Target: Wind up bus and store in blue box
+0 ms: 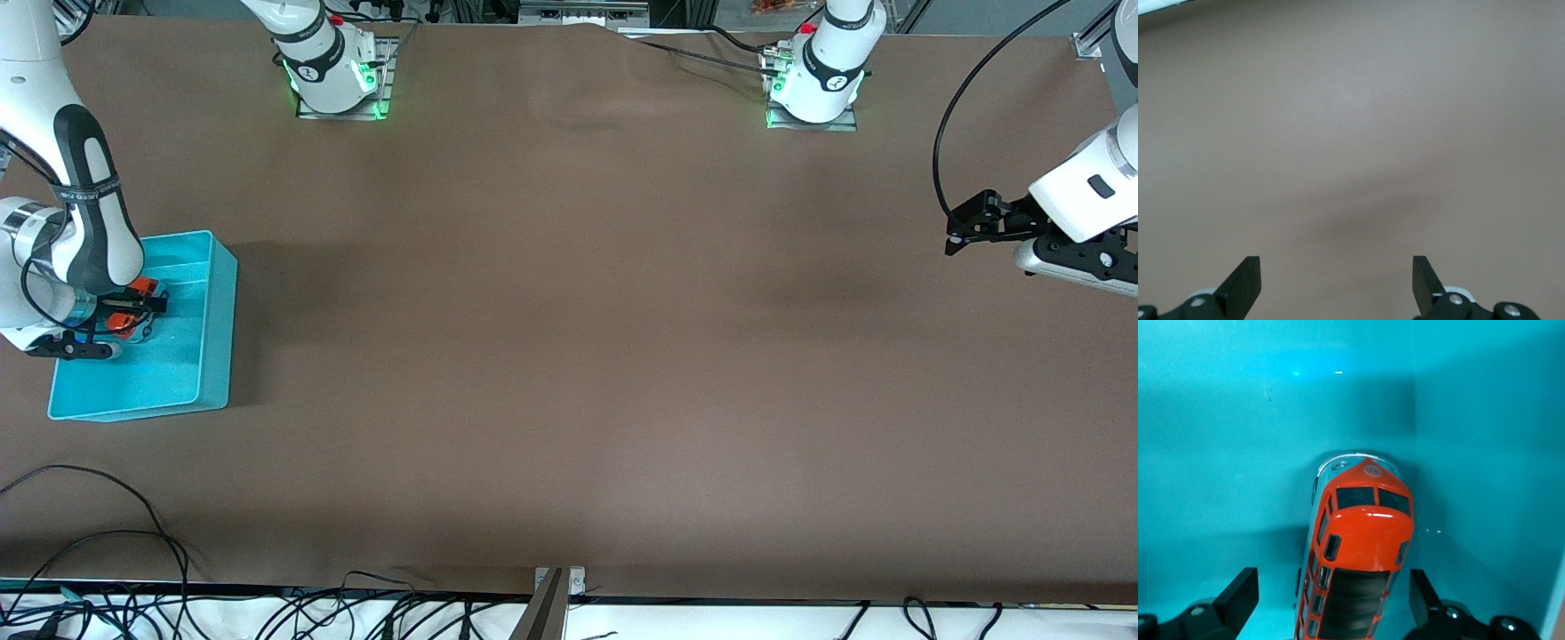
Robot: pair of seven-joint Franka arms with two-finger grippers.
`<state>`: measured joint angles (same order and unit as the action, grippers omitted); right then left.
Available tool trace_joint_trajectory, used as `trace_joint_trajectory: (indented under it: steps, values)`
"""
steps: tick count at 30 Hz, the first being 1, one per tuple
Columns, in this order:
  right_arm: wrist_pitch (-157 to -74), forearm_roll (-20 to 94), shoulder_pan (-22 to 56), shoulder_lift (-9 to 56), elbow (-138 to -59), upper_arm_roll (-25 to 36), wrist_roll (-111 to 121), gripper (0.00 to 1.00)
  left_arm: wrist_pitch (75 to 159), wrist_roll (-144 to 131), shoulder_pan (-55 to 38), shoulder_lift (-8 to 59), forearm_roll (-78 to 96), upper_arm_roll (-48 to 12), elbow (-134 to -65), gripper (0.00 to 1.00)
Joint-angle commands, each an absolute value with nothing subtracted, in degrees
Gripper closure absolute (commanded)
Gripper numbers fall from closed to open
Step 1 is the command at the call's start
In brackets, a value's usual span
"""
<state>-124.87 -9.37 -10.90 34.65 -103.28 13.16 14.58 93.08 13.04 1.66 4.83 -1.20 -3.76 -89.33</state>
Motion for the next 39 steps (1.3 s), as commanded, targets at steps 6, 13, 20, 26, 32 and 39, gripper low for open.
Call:
trace_joint_trajectory:
  steps: [6,13,20,26,32,39]
  values:
    - [-119.54,-10.28,-11.34,29.19,-102.83,11.78,13.27,0.00,91.41,12.83,1.41,5.98,-2.72,-3.78,-86.84,0.00]
    - [-113.21,-10.19,-11.34,23.56,-102.74,10.64,13.01,0.00,91.32,12.92,1.58,5.98,-2.72,-3.60,-86.84,0.00]
    - [-105.92,-10.02,-11.16,16.62,-102.39,9.40,11.25,0.00,91.32,12.92,1.67,5.98,-2.72,-3.60,-86.84,0.00]
    - [-100.90,-8.97,-11.16,11.43,-101.69,9.40,11.34,0.00,91.14,12.92,1.67,6.06,-2.72,-3.60,-86.84,0.00]
    - [-97.83,-6.86,-10.99,8.09,-100.90,9.40,11.34,0.00,91.14,12.92,1.41,5.98,-2.72,-3.78,-86.84,0.00]
    - [-93.09,-1.68,-10.55,7.03,-96.69,9.40,11.34,0.00,91.05,12.92,1.41,5.98,-2.73,-3.78,-86.84,0.00]
